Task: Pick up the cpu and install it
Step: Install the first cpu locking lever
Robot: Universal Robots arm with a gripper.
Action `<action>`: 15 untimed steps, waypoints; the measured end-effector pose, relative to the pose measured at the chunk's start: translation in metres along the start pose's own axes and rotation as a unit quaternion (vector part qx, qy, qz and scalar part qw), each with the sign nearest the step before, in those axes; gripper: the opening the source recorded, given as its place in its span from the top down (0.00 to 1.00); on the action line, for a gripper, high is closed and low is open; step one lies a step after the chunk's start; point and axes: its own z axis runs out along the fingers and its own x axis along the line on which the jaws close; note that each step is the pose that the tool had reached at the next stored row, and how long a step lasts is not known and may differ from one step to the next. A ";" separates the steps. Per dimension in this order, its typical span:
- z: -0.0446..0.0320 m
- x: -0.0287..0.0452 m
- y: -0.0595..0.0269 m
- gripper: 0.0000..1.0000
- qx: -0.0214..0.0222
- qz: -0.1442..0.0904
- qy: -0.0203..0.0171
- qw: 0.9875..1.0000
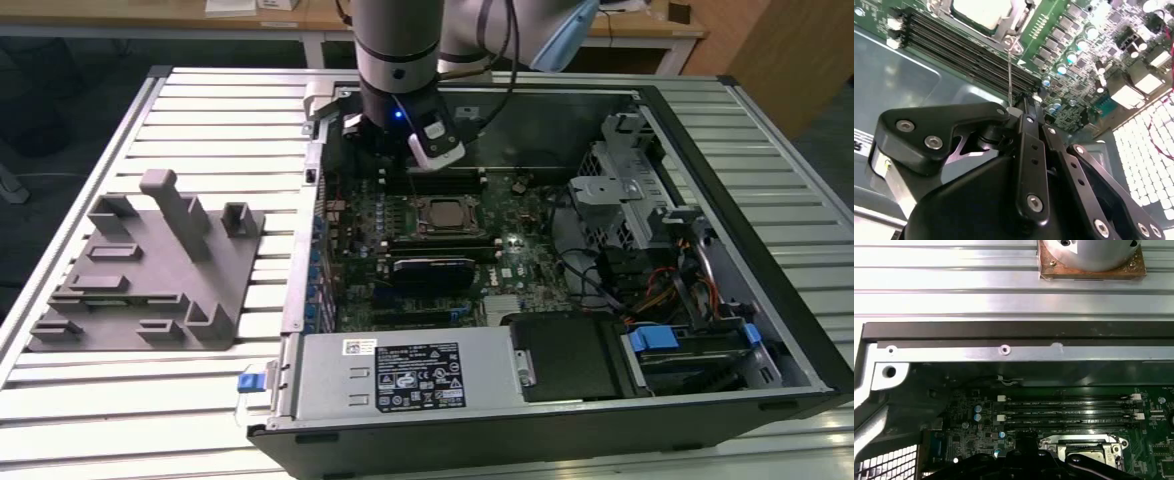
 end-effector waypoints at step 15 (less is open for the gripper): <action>0.0006 -0.0416 0.0009 0.89 0.000 0.000 0.000 1.000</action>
